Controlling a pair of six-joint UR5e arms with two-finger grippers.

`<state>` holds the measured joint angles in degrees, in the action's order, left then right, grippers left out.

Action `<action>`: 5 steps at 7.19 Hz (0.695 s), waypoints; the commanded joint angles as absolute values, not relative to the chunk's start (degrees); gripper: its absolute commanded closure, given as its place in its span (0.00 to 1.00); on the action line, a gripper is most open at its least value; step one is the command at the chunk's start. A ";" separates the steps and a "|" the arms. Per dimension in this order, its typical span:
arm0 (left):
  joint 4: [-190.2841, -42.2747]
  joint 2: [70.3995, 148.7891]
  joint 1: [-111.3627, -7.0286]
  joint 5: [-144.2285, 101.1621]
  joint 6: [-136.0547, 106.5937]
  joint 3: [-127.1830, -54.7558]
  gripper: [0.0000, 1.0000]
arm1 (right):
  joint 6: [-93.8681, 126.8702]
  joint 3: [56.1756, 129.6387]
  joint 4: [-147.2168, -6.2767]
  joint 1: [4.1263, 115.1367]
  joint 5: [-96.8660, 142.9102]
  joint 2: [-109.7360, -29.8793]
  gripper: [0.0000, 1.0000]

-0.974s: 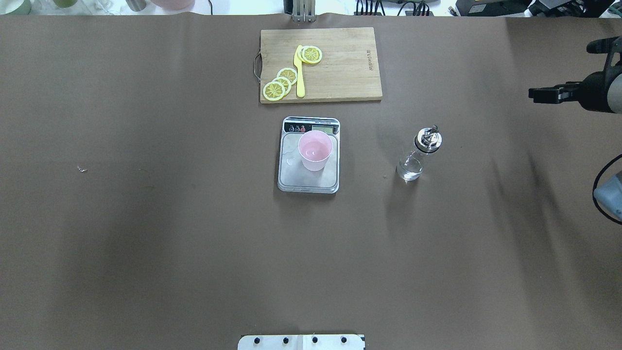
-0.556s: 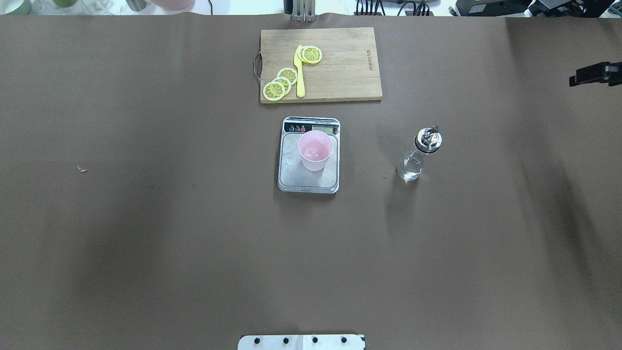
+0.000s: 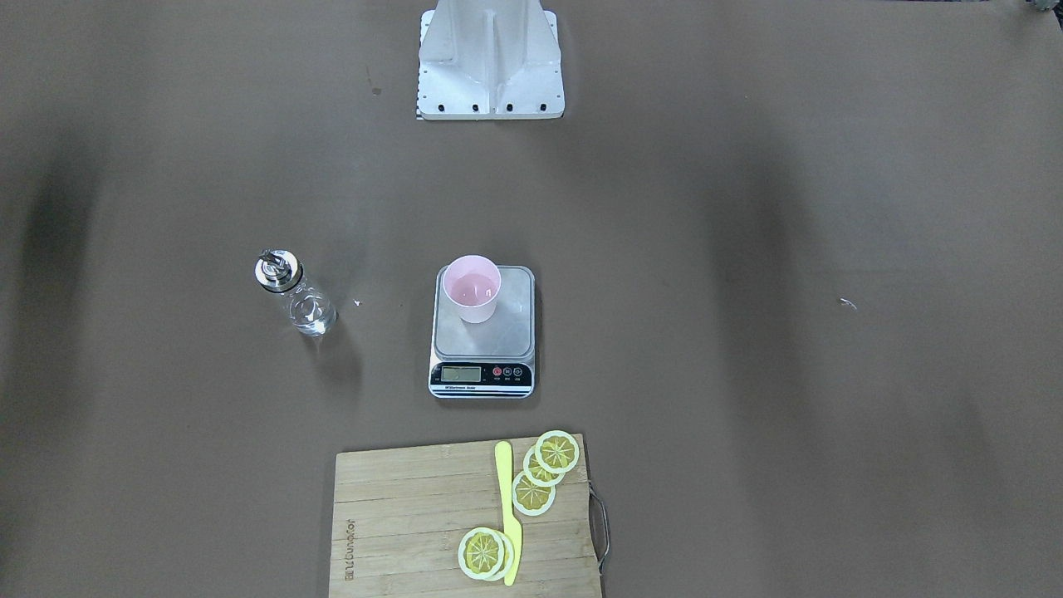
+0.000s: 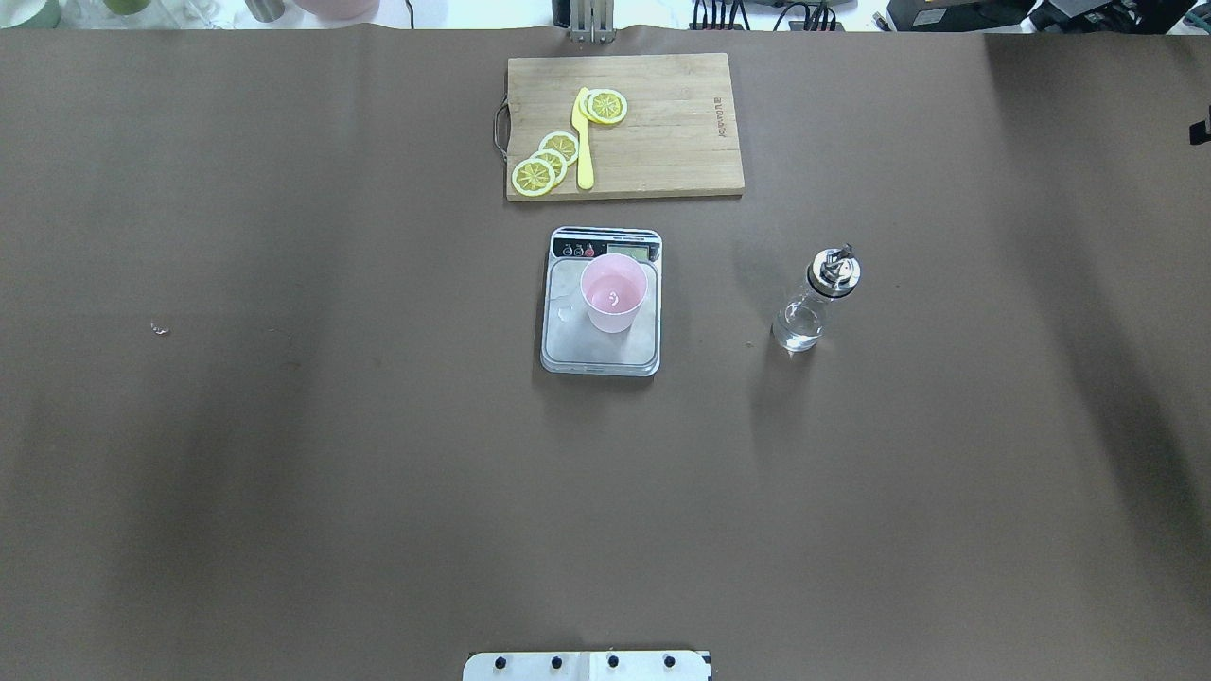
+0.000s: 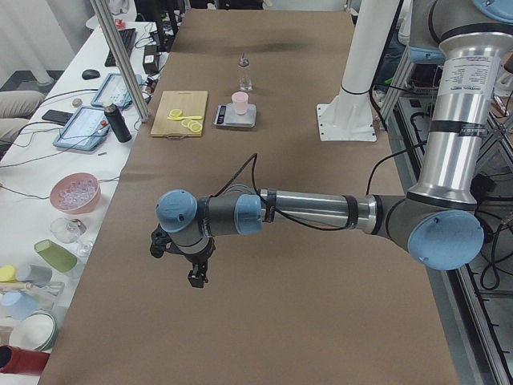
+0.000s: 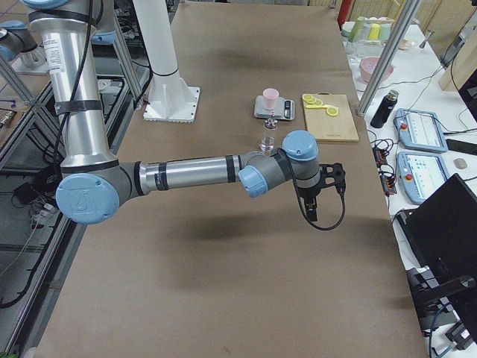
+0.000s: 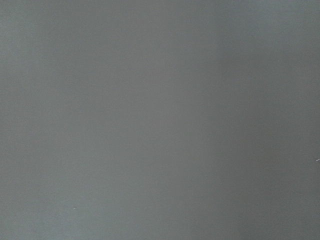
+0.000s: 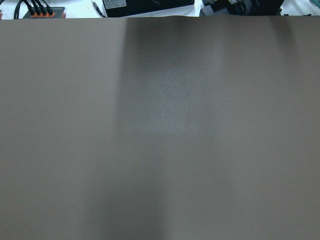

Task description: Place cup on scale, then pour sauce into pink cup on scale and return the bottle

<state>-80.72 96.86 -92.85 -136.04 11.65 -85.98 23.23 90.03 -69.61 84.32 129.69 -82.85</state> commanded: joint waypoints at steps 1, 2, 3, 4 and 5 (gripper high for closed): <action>-80.95 96.86 -93.16 -134.21 11.95 -82.11 0.01 | 9.68 89.38 -81.92 86.30 130.52 -82.71 0.00; -81.03 96.86 -93.25 -134.21 12.13 -80.87 0.01 | 3.75 90.08 -89.22 87.35 130.52 -82.36 0.00; -81.04 96.68 -93.25 -134.21 12.13 -80.86 0.01 | 3.43 90.70 -92.08 87.89 130.60 -83.05 0.00; -81.04 96.51 -93.25 -134.21 11.95 -80.77 0.01 | 3.34 90.96 -94.28 88.33 130.61 -83.49 0.00; -81.04 95.98 -93.25 -134.21 11.95 -80.68 0.01 | 3.25 91.58 -97.00 88.50 130.95 -83.58 0.00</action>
